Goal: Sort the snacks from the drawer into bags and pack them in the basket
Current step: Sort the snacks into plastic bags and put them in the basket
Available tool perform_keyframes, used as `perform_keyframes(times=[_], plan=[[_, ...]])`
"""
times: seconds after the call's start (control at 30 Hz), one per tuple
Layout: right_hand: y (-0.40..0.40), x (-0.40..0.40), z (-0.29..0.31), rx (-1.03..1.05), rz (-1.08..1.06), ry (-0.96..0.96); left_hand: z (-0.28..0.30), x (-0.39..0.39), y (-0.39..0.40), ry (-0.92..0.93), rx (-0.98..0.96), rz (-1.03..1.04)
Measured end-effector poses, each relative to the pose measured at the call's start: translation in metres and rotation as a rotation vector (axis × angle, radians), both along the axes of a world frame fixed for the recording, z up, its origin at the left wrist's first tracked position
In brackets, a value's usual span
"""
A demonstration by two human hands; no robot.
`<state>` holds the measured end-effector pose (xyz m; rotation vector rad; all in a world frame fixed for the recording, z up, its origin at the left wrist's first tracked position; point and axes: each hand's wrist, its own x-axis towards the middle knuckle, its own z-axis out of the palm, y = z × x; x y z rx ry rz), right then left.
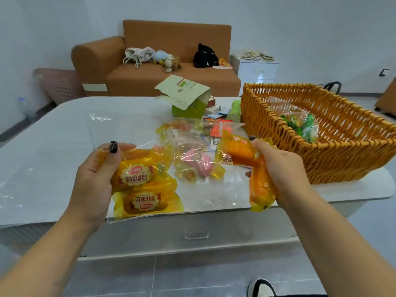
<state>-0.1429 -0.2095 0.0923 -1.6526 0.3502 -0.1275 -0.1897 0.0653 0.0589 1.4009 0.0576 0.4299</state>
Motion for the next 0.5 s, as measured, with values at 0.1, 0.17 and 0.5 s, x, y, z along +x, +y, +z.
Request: perform_keyframes(times=[0.1, 0.17, 0.5], plan=[[0.0000, -0.0024, 0.0009, -0.083, 0.063, -0.016, 0.0005, 0.0011, -0.0029, 0.030, 0.020, 0.039], [-0.0002, -0.0036, 0.0010, -0.126, 0.086, -0.024, 0.0005, 0.0022, -0.0024, 0.043, 0.022, 0.057], [0.0018, -0.0016, -0.0035, -0.097, 0.115, 0.013, 0.0035, 0.0005, 0.0022, 0.082, -0.021, 0.110]])
